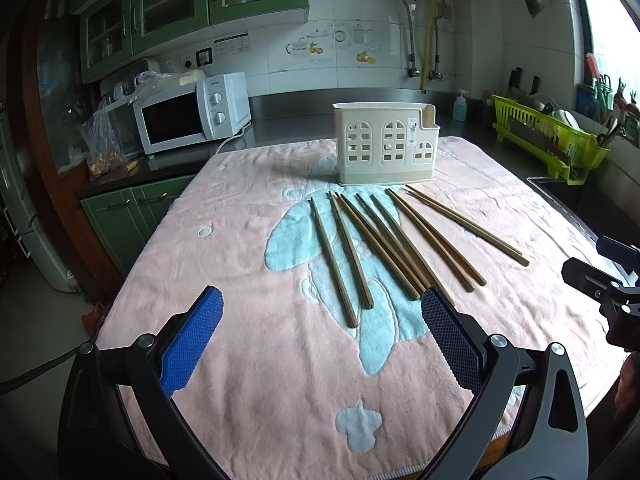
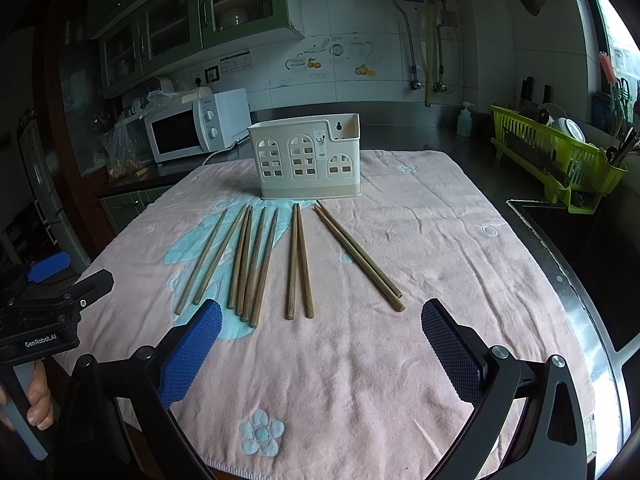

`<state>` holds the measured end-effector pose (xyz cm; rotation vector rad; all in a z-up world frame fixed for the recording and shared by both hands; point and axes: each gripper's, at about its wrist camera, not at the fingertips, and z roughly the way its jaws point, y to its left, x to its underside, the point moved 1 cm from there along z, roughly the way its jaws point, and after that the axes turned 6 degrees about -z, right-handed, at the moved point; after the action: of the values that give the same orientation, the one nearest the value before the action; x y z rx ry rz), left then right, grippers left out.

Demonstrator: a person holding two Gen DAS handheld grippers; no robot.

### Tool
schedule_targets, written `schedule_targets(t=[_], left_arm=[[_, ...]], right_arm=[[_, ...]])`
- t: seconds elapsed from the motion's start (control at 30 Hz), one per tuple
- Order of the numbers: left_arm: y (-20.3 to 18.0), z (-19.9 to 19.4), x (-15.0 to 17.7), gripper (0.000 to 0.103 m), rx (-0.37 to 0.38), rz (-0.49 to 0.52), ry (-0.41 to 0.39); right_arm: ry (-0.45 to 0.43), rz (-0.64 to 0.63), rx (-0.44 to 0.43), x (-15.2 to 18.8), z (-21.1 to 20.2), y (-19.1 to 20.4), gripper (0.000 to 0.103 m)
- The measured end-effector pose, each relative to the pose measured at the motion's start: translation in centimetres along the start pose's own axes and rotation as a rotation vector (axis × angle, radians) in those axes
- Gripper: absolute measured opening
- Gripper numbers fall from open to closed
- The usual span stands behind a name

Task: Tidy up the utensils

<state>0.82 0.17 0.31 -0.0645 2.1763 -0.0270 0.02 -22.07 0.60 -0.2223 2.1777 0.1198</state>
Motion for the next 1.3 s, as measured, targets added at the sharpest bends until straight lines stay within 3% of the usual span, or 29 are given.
schedule_targets(t=[0.87,1.3], left_arm=[[-0.2,-0.1,-0.8,0.098,-0.022,0.017,-0.053],[0.4,1.3,-1.1,0.098,-0.020,0.015,-0.065]], right_arm=[[-0.045,-0.001,0.006,-0.4,-0.4,-0.7,0.097],[-0.024,-0.004,0.031,-0.3,0.9,-2.3,0.097]])
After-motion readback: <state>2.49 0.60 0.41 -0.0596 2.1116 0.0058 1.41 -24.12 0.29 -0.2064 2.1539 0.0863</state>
